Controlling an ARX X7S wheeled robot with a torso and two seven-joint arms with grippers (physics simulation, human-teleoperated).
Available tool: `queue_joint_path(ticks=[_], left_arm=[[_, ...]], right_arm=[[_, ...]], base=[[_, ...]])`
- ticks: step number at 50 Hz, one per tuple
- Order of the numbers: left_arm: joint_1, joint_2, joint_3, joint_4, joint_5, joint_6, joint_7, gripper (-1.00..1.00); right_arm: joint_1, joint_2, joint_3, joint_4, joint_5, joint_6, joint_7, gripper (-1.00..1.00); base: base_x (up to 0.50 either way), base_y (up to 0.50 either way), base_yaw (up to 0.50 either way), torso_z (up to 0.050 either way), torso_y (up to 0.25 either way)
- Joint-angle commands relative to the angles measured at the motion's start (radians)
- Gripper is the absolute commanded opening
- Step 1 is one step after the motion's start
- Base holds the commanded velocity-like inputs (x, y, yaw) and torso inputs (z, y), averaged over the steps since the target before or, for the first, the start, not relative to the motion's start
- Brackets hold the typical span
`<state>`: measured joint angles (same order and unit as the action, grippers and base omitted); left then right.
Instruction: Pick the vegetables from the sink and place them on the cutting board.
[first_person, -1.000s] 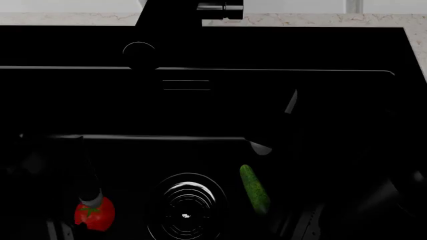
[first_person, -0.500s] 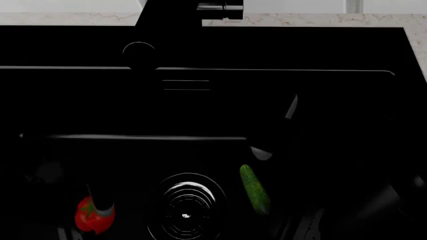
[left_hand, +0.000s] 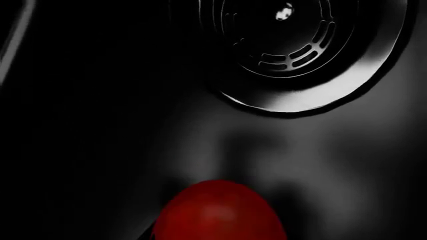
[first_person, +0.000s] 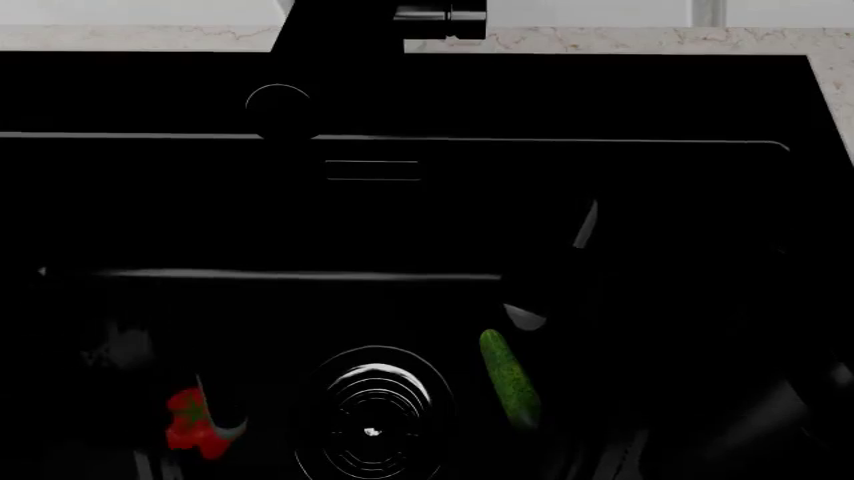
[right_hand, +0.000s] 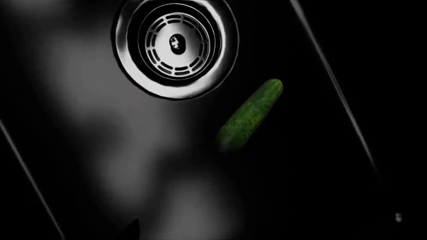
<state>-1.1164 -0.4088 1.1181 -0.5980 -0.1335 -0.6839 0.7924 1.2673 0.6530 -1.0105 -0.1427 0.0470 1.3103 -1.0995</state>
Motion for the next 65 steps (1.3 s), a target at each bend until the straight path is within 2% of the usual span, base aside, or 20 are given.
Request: queue_joint_path(ticks=[1, 5, 7, 11, 14, 17, 23, 24, 28, 33, 36, 42, 51, 61, 65], left_arm=[[0.036, 0.005, 0.024, -0.022, 0.041, 0.151, -0.036, -1.00], [0.049, 0.005, -0.002, -0.025, 0.063, 0.241, -0.129, -1.00], [0.053, -0.017, -0.018, 0.053, 0.051, 0.182, -0.142, -1.00], [0.062, -0.065, -0.066, 0.176, 0.033, 0.201, -0.187, -1.00], [0.071, -0.089, -0.116, 0.246, 0.029, 0.204, -0.262, -1.00], [0.073, -0.128, -0.149, 0.362, -0.010, 0.115, -0.261, -1.00], [0.087, -0.176, -0.196, 0.474, -0.049, 0.082, -0.275, -1.00], [0.087, -0.189, -0.209, 0.503, -0.061, 0.068, -0.276, -1.00], [0.111, -0.219, -0.289, 0.585, -0.124, 0.044, -0.311, -1.00], [0.137, -0.249, -0.324, 0.645, -0.157, 0.021, -0.330, -1.00], [0.155, -0.259, -0.342, 0.660, -0.172, 0.020, -0.343, -1.00], [0.178, -0.276, -0.346, 0.703, -0.202, -0.008, -0.336, -1.00], [0.194, -0.296, -0.372, 0.762, -0.240, -0.035, -0.342, -1.00], [0.214, -0.288, -0.407, 0.770, -0.268, -0.013, -0.360, -1.00], [0.212, -0.284, -0.405, 0.766, -0.266, -0.010, -0.359, -1.00]], right_arm=[[-0.011, 0.008, 0.002, -0.013, 0.003, -0.001, 0.010, 1.00], [-0.011, 0.001, 0.001, -0.001, -0.006, -0.003, 0.026, 1.00], [-0.011, -0.015, 0.017, 0.006, -0.014, 0.000, 0.049, 1.00], [-0.005, -0.050, 0.034, 0.029, -0.020, 0.040, 0.073, 1.00], [0.001, -0.076, 0.044, 0.041, -0.011, 0.075, 0.070, 1.00], [0.012, -0.094, 0.049, 0.062, -0.001, 0.107, 0.060, 1.00], [0.026, -0.115, 0.010, 0.102, -0.010, 0.132, 0.065, 1.00], [0.039, -0.132, -0.036, 0.141, -0.028, 0.170, 0.076, 1.00], [0.037, -0.163, -0.016, 0.162, -0.024, 0.178, 0.083, 1.00], [0.042, -0.215, 0.000, 0.272, -0.036, 0.183, 0.113, 1.00], [0.063, -0.271, 0.039, 0.411, -0.056, 0.140, 0.158, 1.00], [0.062, -0.342, 0.111, 0.548, -0.064, 0.075, 0.218, 1.00], [0.055, -0.442, 0.142, 0.802, -0.063, -0.066, 0.273, 1.00], [0.152, -0.600, 0.208, 1.312, -0.045, -0.361, 0.366, 1.00], [0.170, -0.646, 0.214, 1.441, -0.030, -0.448, 0.373, 1.00]], base=[[0.00, 0.00, 0.00, 0.000, 0.000], [0.00, 0.00, 0.00, 0.000, 0.000], [0.00, 0.00, 0.00, 0.000, 0.000], [0.00, 0.00, 0.00, 0.000, 0.000], [0.00, 0.00, 0.00, 0.000, 0.000], [0.00, 0.00, 0.00, 0.000, 0.000], [0.00, 0.00, 0.00, 0.000, 0.000], [0.00, 0.00, 0.00, 0.000, 0.000], [0.00, 0.00, 0.00, 0.000, 0.000], [0.00, 0.00, 0.00, 0.000, 0.000], [0.00, 0.00, 0.00, 0.000, 0.000], [0.00, 0.00, 0.00, 0.000, 0.000], [0.00, 0.00, 0.00, 0.000, 0.000], [0.00, 0.00, 0.00, 0.000, 0.000], [0.00, 0.00, 0.00, 0.000, 0.000]])
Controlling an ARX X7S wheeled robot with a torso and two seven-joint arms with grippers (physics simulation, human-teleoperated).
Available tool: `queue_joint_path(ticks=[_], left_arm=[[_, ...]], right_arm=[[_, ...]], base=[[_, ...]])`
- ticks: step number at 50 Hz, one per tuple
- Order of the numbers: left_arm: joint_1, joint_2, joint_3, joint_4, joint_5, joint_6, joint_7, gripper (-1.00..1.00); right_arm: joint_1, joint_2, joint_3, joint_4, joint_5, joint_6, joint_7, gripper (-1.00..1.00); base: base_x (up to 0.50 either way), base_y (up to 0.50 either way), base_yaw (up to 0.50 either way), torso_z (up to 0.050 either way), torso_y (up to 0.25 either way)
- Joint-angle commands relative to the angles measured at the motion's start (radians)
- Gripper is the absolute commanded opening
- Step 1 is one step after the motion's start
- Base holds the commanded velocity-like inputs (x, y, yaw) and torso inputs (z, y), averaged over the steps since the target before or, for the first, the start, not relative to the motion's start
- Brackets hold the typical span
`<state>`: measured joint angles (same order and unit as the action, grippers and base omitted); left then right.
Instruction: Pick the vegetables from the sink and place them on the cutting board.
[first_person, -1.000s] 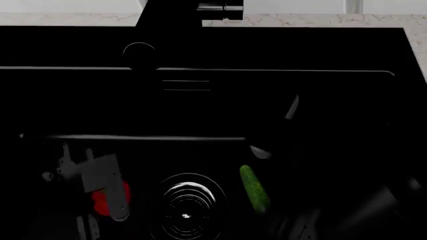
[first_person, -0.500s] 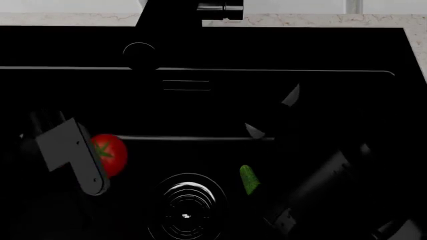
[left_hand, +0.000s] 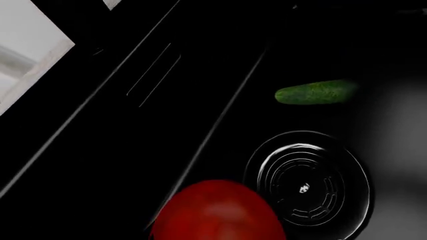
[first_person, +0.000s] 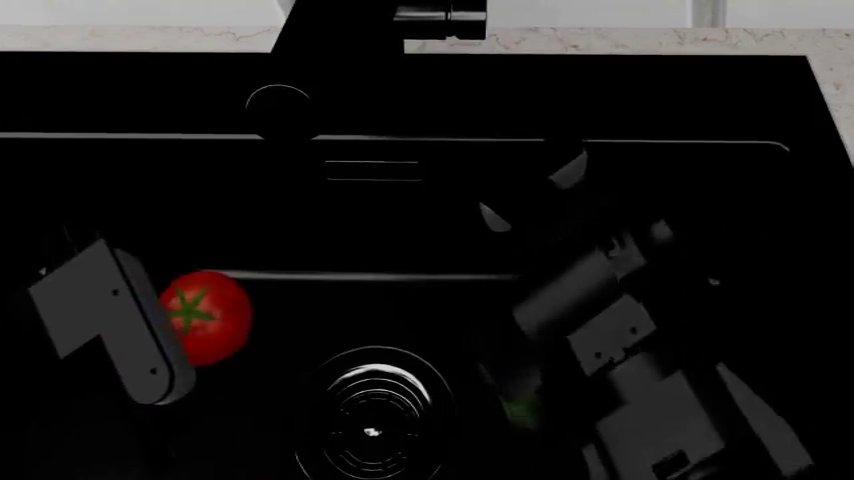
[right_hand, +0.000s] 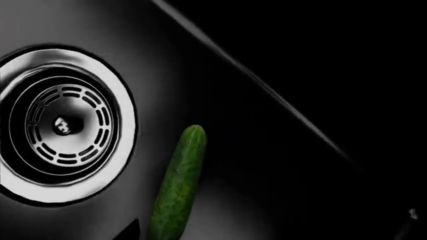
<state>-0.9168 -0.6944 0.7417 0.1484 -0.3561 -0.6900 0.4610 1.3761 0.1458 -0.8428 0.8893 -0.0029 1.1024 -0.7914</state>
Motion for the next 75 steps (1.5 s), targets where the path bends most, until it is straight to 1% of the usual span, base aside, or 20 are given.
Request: queue_joint_path(ticks=[1, 4, 11, 18, 39, 51, 52, 60, 67, 68, 70, 72, 73, 74, 75], left_arm=[[0.013, 0.002, -0.034, 0.024, -0.052, -0.008, -0.028, -1.00], [0.013, 0.001, -0.035, 0.032, -0.056, -0.012, -0.028, -1.00], [0.019, 0.002, -0.032, 0.031, -0.057, -0.004, -0.026, -1.00], [0.023, 0.004, -0.032, 0.026, -0.060, 0.000, -0.024, -1.00], [0.022, 0.008, -0.034, 0.041, -0.078, -0.021, -0.027, -1.00], [0.015, 0.006, -0.025, 0.049, -0.077, -0.035, -0.025, -1.00], [0.013, 0.007, -0.026, 0.049, -0.077, -0.037, -0.026, -1.00], [0.026, 0.028, -0.089, 0.031, -0.144, -0.031, -0.031, -1.00], [0.024, 0.032, -0.102, 0.019, -0.157, -0.028, -0.030, -1.00], [0.020, 0.039, -0.118, 0.019, -0.189, -0.068, -0.036, -1.00], [0.022, 0.036, -0.120, 0.024, -0.194, -0.070, -0.035, -1.00], [0.023, 0.035, -0.125, 0.029, -0.200, -0.073, -0.038, -1.00], [0.027, 0.036, -0.134, 0.034, -0.207, -0.078, -0.048, -1.00], [0.028, 0.034, -0.133, 0.038, -0.208, -0.082, -0.049, -1.00], [0.032, 0.031, -0.132, 0.042, -0.208, -0.085, -0.052, -1.00]], right_arm=[[0.058, -0.141, 0.049, 0.414, 0.028, -0.246, 0.069, 1.00], [0.038, -0.145, 0.028, 0.412, 0.063, -0.253, 0.080, 1.00], [0.000, -0.145, -0.128, 0.395, 0.210, -0.252, 0.100, 1.00], [-0.017, -0.145, -0.234, 0.417, 0.330, -0.272, 0.136, 1.00], [-0.091, -0.113, 0.045, 0.419, 0.131, -0.287, 0.163, 1.00], [-0.127, -0.105, 0.126, 0.419, 0.049, -0.291, 0.163, 1.00], [-0.128, -0.105, 0.127, 0.419, 0.042, -0.290, 0.170, -1.00], [-0.131, -0.106, 0.127, 0.419, 0.014, -0.293, 0.151, -1.00], [-0.104, -0.093, 0.107, 0.419, -0.002, -0.400, 0.143, -1.00], [-0.093, -0.086, 0.101, 0.417, -0.003, -0.449, 0.118, -1.00], [-0.082, -0.075, 0.101, 0.397, -0.005, -0.457, 0.125, -1.00], [-0.121, -0.014, 0.098, 0.184, -0.005, -0.330, 0.110, -1.00], [-0.154, 0.045, 0.123, 0.034, 0.010, -0.229, 0.105, -1.00], [-0.170, 0.069, 0.129, -0.101, 0.013, -0.184, 0.106, -1.00], [-0.188, 0.096, 0.128, -0.184, 0.014, -0.144, 0.100, -1.00]], base=[[0.00, 0.00, 0.00, 0.000, 0.000], [0.00, 0.00, 0.00, 0.000, 0.000], [0.00, 0.00, 0.00, 0.000, 0.000], [0.00, 0.00, 0.00, 0.000, 0.000], [0.00, 0.00, 0.00, 0.000, 0.000], [0.00, 0.00, 0.00, 0.000, 0.000], [0.00, 0.00, 0.00, 0.000, 0.000], [0.00, 0.00, 0.00, 0.000, 0.000], [0.00, 0.00, 0.00, 0.000, -0.002], [0.00, 0.00, 0.00, 0.000, 0.000], [0.00, 0.00, 0.00, 0.000, 0.125], [0.00, 0.00, 0.00, 0.000, 0.250], [0.00, 0.00, 0.00, 0.000, 0.250], [-0.01, 0.00, 0.00, 0.000, 0.250], [-0.01, 0.00, 0.00, 0.000, 0.250]])
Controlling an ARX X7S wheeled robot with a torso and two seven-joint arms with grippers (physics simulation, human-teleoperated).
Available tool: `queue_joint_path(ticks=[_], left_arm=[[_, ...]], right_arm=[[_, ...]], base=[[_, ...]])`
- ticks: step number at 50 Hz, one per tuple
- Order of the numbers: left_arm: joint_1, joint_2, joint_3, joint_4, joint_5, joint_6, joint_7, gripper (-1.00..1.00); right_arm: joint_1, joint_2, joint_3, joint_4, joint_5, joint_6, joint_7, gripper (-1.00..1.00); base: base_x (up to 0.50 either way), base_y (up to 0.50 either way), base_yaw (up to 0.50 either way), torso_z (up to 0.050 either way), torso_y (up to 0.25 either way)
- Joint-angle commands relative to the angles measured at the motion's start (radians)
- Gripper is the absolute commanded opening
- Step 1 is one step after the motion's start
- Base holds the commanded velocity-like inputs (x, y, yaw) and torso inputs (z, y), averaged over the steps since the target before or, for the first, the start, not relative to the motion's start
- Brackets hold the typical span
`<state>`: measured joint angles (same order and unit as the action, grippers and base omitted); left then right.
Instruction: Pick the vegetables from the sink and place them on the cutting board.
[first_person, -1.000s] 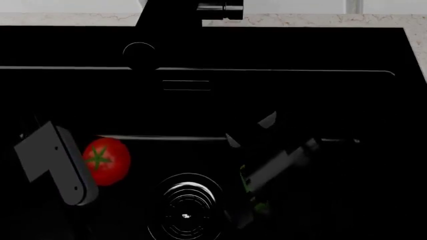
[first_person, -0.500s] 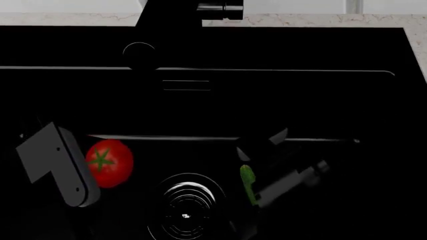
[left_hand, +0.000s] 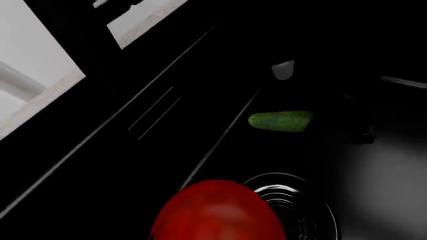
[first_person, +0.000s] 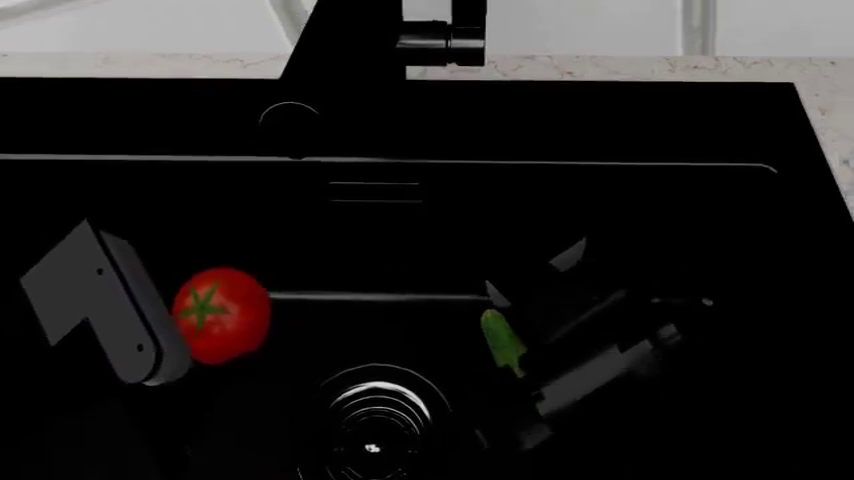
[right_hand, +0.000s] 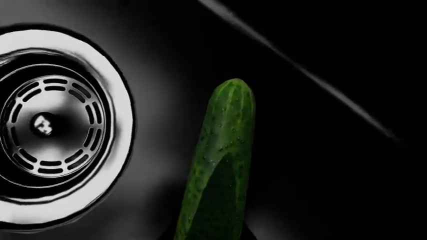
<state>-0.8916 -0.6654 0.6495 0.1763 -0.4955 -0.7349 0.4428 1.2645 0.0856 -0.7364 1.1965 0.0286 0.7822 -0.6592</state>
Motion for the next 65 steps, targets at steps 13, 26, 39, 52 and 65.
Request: queue_joint_path(ticks=[13, 26, 39, 52, 65], left_arm=[[-0.013, -0.014, -0.068, 0.033, -0.074, -0.082, -0.080, -1.00], [-0.087, 0.018, -0.090, -0.017, -0.036, -0.094, -0.138, -1.00], [-0.093, 0.029, -0.104, -0.010, -0.024, -0.063, -0.162, -1.00], [-0.096, 0.038, -0.116, -0.025, -0.051, -0.069, -0.148, -1.00], [-0.082, 0.007, -0.056, 0.060, 0.044, -0.014, -0.183, -1.00]], right_arm=[[-0.114, 0.291, -0.002, -0.886, -0.022, 0.410, -0.076, -1.00], [-0.041, 0.357, -0.001, -1.054, -0.018, 0.506, -0.122, -1.00], [-0.021, 0.370, 0.043, -1.085, -0.023, 0.485, -0.097, -1.00], [-0.002, 0.386, 0.058, -1.123, -0.020, 0.515, -0.098, -1.00], [0.001, 0.385, 0.067, -1.137, -0.019, 0.516, -0.089, -1.00]], base=[[-0.33, 0.01, 0.00, 0.000, 0.250], [-0.50, 0.02, 0.00, 0.000, 0.250], [-0.15, -0.01, 0.00, 0.000, 0.096], [0.00, -0.48, 0.00, 0.000, 0.192], [0.00, -0.50, 0.00, 0.000, 0.061]])
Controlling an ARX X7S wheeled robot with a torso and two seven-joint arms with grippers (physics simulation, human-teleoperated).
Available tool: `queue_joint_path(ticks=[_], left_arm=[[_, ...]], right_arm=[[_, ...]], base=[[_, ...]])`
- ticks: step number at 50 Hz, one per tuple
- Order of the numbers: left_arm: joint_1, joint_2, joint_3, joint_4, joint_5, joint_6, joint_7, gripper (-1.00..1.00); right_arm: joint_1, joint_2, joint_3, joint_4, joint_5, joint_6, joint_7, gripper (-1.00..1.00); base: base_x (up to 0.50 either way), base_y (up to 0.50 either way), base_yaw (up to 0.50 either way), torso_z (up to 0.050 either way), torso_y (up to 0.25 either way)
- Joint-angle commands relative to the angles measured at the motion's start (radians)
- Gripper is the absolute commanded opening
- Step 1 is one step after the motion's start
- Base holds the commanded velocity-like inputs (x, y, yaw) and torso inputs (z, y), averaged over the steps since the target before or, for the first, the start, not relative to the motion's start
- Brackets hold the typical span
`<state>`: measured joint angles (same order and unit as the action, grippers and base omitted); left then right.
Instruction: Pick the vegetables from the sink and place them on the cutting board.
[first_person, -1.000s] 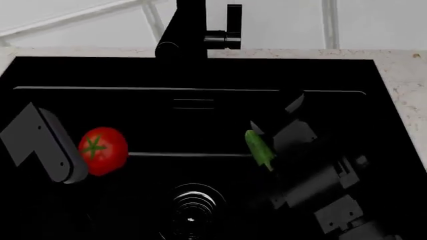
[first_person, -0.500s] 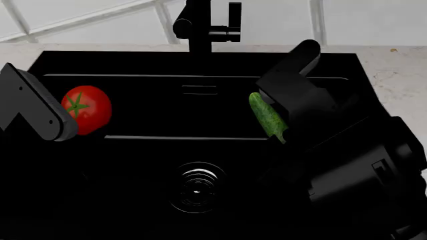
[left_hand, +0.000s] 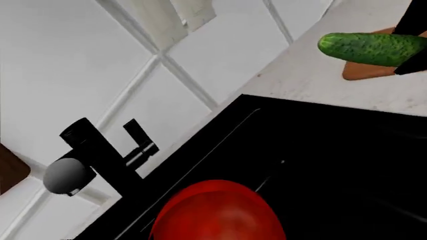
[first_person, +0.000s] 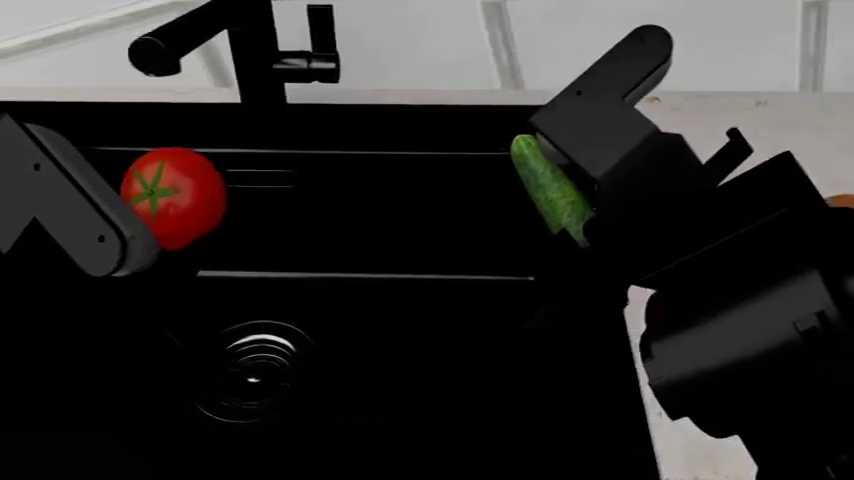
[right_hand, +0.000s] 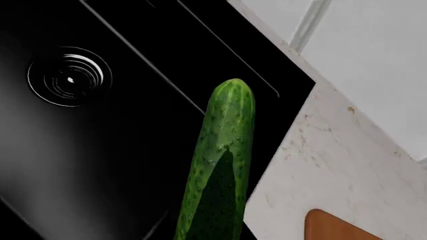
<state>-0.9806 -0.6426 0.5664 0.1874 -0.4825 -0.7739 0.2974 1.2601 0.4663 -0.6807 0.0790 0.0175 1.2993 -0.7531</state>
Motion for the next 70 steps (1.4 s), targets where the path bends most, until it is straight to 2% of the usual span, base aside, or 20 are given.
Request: queue_joint_path(ticks=[1, 21, 27, 39, 47, 55, 58, 60, 65, 70], left_arm=[[0.006, -0.013, 0.031, 0.049, 0.040, 0.031, -0.044, -1.00], [-0.089, 0.089, -0.001, -0.007, 0.013, -0.051, -0.101, -1.00], [-0.131, 0.150, -0.025, -0.057, 0.000, -0.074, -0.131, -1.00], [-0.154, 0.220, -0.053, -0.124, -0.028, -0.040, -0.125, -1.00], [-0.197, 0.259, -0.025, -0.223, -0.004, -0.038, -0.119, -1.00], [-0.220, 0.283, -0.043, -0.256, -0.017, -0.057, -0.134, -1.00], [-0.223, 0.288, -0.039, -0.257, -0.016, -0.059, -0.136, -1.00], [-0.214, 0.288, -0.041, -0.241, -0.020, -0.059, -0.140, -1.00], [-0.218, 0.295, -0.034, -0.265, -0.018, -0.055, -0.134, -1.00], [-0.222, 0.301, -0.026, -0.270, -0.018, -0.053, -0.128, -1.00]], right_arm=[[0.003, 0.002, 0.018, -0.019, -0.007, -0.004, 0.008, -1.00], [0.019, 0.034, -0.011, -0.055, -0.021, 0.024, 0.010, -1.00], [0.039, 0.046, -0.036, -0.017, -0.029, 0.036, 0.003, -1.00], [0.057, 0.066, -0.037, -0.048, -0.030, 0.069, -0.002, -1.00], [0.065, 0.071, -0.080, -0.049, -0.012, 0.089, -0.043, -1.00], [0.094, 0.031, -0.051, 0.002, 0.010, 0.096, -0.058, -1.00], [0.094, 0.040, -0.097, -0.046, 0.025, 0.066, -0.095, -1.00], [0.142, 0.003, -0.153, 0.024, 0.001, 0.093, -0.087, -1.00], [0.174, -0.018, -0.228, 0.031, 0.037, 0.139, -0.162, -1.00], [0.204, -0.063, -0.225, 0.114, 0.063, 0.141, -0.194, -1.00]], base=[[0.00, -0.50, 0.00, 0.000, 0.000], [0.00, -0.50, 0.00, 0.000, 0.000], [0.00, -0.50, 0.00, 0.000, 0.000], [0.00, -0.50, 0.00, 0.000, 0.000], [0.00, -0.50, 0.00, 0.000, 0.000], [0.00, -0.36, 0.00, 0.000, 0.002], [0.00, 0.00, 0.00, 0.000, 0.000], [0.00, 0.00, 0.00, 0.000, 0.000], [0.00, 0.00, 0.00, 0.000, 0.000], [0.00, 0.00, 0.00, 0.000, 0.000]])
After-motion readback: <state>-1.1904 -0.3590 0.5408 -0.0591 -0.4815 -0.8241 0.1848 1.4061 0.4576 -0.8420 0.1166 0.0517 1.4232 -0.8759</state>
